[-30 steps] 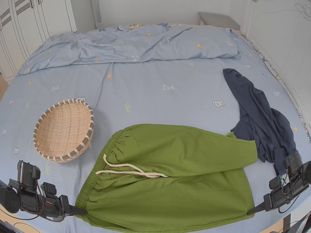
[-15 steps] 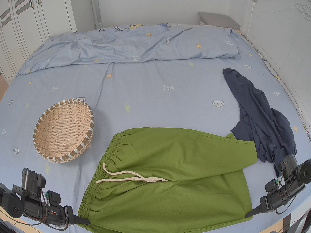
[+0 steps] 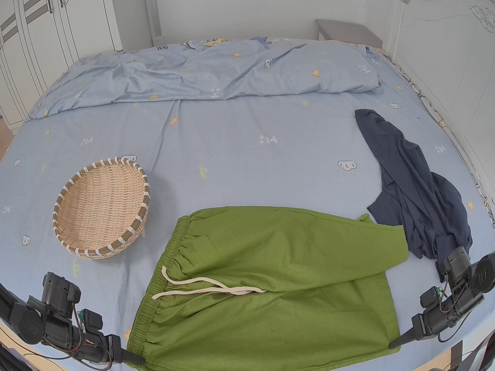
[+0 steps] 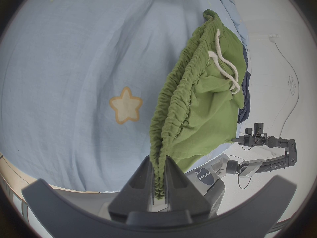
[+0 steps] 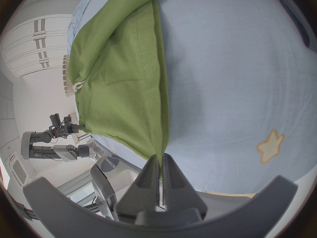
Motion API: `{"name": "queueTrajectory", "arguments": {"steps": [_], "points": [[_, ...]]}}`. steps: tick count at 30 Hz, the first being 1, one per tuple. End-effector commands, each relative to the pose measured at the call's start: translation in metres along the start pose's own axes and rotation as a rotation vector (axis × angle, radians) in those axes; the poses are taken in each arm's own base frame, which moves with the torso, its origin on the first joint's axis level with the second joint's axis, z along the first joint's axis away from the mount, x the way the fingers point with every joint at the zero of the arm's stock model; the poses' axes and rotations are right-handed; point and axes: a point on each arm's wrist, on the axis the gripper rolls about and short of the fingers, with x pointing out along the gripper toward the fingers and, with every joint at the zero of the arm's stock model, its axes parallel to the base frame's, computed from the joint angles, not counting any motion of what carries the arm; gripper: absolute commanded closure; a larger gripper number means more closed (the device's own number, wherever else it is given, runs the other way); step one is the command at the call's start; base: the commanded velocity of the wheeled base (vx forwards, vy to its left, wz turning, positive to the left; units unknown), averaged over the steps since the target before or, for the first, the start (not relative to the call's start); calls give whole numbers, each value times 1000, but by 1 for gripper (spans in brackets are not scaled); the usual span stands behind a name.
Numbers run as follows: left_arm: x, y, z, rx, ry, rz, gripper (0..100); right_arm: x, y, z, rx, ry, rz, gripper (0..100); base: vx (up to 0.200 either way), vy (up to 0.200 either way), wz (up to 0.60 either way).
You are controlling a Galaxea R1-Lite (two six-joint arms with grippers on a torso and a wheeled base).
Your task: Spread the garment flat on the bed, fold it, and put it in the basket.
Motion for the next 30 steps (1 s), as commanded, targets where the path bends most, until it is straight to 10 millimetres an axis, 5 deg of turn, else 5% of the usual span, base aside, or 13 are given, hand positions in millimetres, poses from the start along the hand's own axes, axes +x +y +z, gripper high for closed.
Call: {"name": "queueTrajectory", "arguments": {"steps": [1,4,5,10,11,23,27,30], "points": [[1,1,0,-8,12,4,100,2,-1,0,7,13,1,100,0,0,0],[1,1,-1,-7,11,4,100,2,-1,0,6,15,2,100,0,0,0],[1,1,-1,-7,11,4,100,2,-1,0,7,15,3,0,0,0,0],[1,1,-1,-7,13,4,100,2,-1,1,3,6,6,0,0,0,0],[1,1,-2,-6,14,2,0,2,-1,2,-3,-7,6,0,0,0,0],[-6,-3,-4,20,-34,-12,0,3,-3,0,-25,-51,11,0,0,0,0],[-23,-12,-9,71,-154,-46,0,-2,-1,-3,-51,-95,11,0,0,0,0],[-63,-36,-17,120,-358,-138,0,-20,10,-8,-134,-239,5,0,0,0,0]]}}
